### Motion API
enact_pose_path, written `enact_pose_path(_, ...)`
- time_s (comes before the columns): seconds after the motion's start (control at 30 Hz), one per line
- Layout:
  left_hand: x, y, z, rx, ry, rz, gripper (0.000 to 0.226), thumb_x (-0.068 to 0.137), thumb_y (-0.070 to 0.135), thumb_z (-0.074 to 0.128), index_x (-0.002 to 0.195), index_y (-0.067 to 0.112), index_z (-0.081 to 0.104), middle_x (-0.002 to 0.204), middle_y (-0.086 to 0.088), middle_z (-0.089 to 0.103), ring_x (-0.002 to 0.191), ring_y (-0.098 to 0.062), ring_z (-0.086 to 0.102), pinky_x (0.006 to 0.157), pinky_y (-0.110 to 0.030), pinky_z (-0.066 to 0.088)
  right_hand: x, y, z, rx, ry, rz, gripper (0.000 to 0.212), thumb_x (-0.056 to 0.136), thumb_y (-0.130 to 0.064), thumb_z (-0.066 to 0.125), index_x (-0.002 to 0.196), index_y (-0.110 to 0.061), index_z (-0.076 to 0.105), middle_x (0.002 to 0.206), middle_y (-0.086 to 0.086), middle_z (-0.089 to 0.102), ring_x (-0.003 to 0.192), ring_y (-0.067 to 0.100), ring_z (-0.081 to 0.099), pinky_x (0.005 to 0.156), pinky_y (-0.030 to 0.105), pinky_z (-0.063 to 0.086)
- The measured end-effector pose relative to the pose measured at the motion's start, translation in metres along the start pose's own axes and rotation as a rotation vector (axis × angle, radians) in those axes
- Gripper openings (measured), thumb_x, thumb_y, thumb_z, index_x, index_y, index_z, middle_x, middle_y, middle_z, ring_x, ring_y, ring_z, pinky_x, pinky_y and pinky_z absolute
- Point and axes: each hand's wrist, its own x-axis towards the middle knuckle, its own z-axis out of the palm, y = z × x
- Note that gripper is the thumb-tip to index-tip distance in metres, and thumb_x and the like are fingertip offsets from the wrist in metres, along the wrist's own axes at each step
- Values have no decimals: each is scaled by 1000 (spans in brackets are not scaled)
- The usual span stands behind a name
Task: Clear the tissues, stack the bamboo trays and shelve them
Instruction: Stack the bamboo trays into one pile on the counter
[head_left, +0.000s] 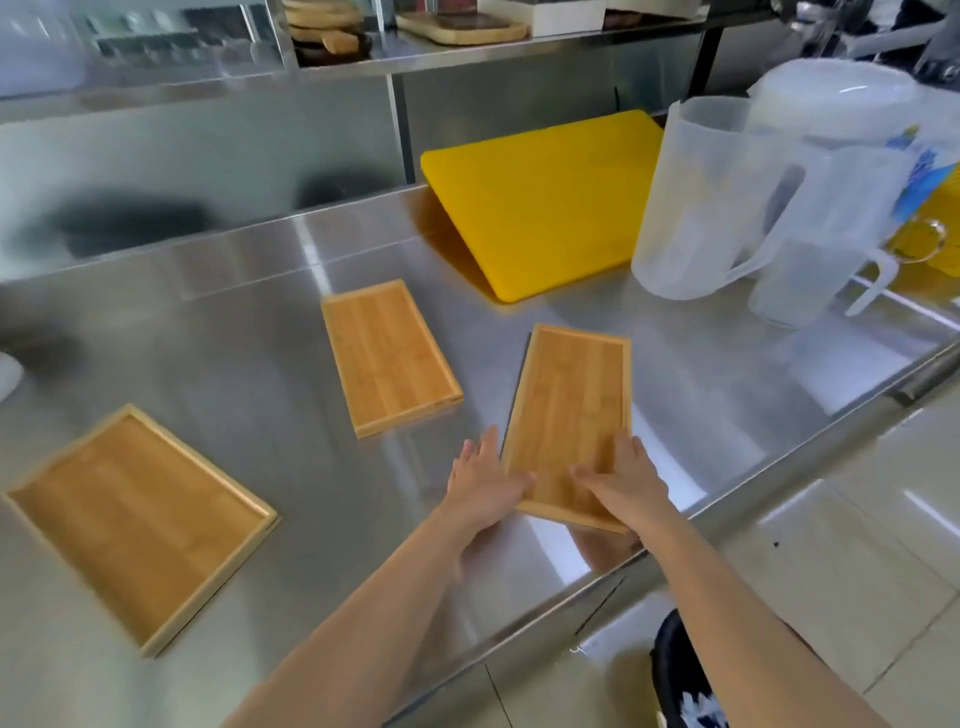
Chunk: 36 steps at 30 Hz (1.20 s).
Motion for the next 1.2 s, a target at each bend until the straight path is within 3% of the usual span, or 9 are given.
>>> enact_pose_path(0.13,0,0,3,-334,-83,32,60,76,28,59,131,33,36,132,5,44,122,-19,45,92,-32,47,1,-12,9,348,32,105,75,71,-40,67,134,-27,27,141,2,35,122,30,42,103,49,37)
enact_pose_path(0.2,2,0,-4,-501,-121,-2,45,84,19,57,125,27,41,110,12,52,100,-8,52,70,-19,43,0,-16,7,554,19,135,63,76,-25,67,130,-25,34,131,1,43,116,28,44,100,44,38)
enact_pose_path(0.37,31,-8,-20,-668,-226,-193,63,67,34,64,126,16,51,133,-10,57,122,-30,52,104,-51,41,2,-20,-5,913,27,267,53,75,-23,64,123,-12,44,119,7,56,104,27,54,86,42,45)
enact_pose_path(0.43,28,-2,-34,-676,-206,-258,53,74,33,61,121,10,54,125,-12,61,115,-29,57,97,-48,47,-1,-23,-11,946,32,338,34,79,-24,61,108,-8,55,100,12,60,84,26,56,68,35,45)
enact_pose_path(0.5,23,3,-46,-746,-245,-277,30,87,23,53,110,5,61,100,-11,70,91,-25,66,77,-37,55,1,-25,-14,973,62,391,39,80,-26,60,115,-9,55,107,13,58,93,30,56,81,41,48)
enact_pose_path(0.6,23,7,-53,-783,-227,-262,20,91,18,51,106,7,60,105,-11,68,95,-26,64,75,-36,53,6,-38,-17,884,131,393,47,78,-19,63,121,-5,51,122,18,57,106,37,56,98,50,44)
enact_pose_path(0.8,21,20,-73,-702,-11,-144,9,94,14,46,97,7,50,91,-9,51,72,-19,51,45,-25,43,10,-80,-25,596,300,219,26,84,0,50,105,14,55,117,30,58,85,30,52,73,37,41)
enact_pose_path(0.9,17,15,-91,-573,111,-39,21,97,23,40,108,8,50,89,-2,53,72,-17,54,49,-24,47,15,-105,-17,491,302,66,26,86,-4,43,106,9,56,115,30,58,91,36,57,85,49,47)
enact_pose_path(1.2,8,-18,-150,-108,426,-36,30,97,34,35,91,7,44,93,-12,56,84,-32,55,68,-35,39,45,-173,25,266,190,-273,28,96,-20,39,114,-6,54,116,17,59,97,30,53,79,33,38)
